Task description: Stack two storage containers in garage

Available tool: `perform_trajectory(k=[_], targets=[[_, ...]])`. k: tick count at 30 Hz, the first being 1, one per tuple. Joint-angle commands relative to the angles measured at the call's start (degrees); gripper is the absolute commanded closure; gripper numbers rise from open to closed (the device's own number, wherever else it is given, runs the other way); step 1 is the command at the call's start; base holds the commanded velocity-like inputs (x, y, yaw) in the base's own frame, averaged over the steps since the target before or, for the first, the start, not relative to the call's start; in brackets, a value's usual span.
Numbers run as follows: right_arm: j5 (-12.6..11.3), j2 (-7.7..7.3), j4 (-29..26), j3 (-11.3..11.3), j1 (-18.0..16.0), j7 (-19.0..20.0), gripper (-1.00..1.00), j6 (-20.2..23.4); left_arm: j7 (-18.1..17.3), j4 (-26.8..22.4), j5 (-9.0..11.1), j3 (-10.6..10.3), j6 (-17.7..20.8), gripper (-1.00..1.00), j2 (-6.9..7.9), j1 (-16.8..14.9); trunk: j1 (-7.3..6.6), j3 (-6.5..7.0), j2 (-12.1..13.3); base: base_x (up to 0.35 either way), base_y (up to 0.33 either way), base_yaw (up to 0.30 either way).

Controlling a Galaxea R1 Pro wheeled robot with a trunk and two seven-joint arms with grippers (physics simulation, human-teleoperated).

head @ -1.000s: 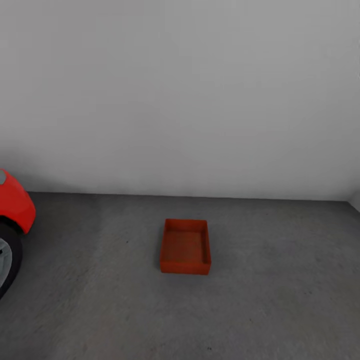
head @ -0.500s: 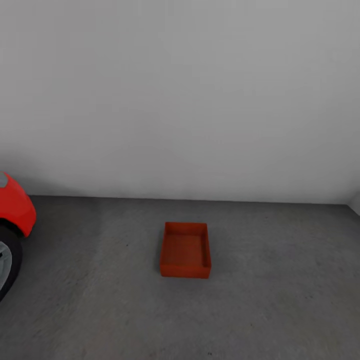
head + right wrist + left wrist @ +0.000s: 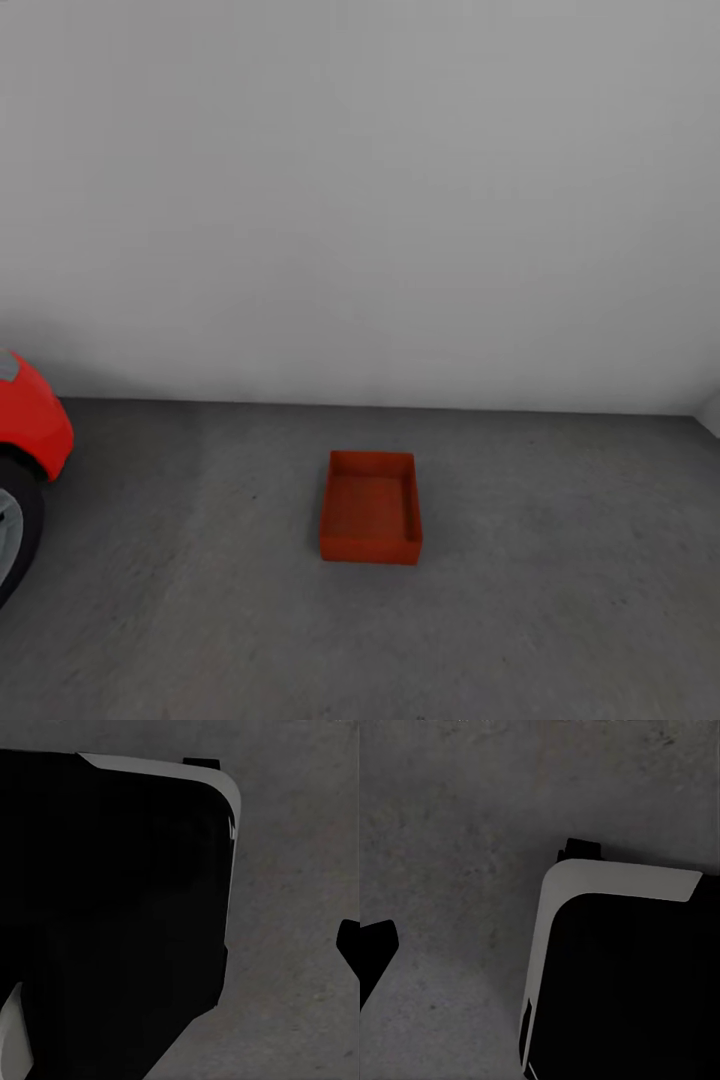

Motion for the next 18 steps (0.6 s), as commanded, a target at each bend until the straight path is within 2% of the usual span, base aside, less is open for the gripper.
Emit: perform_trajectory(k=[1,18], targets=[[-0.61,0.00,0.19,0.34,-0.07,0.37,-1.00,-0.35,0.10,0.04,0.47,-0.49,-0.17,-1.00,0.00,-0.03,0.00,0.04,-0.03,0.000,0.000,0.000],[-0.61,0.05,0.22,0.31,-0.07,0.37,-1.00,-0.35,0.10,0.04,0.47,-0.49,-0.17,-1.00,0.00,-0.03,0.00,1.59,-0.03,0.000,0.000,0.000]])
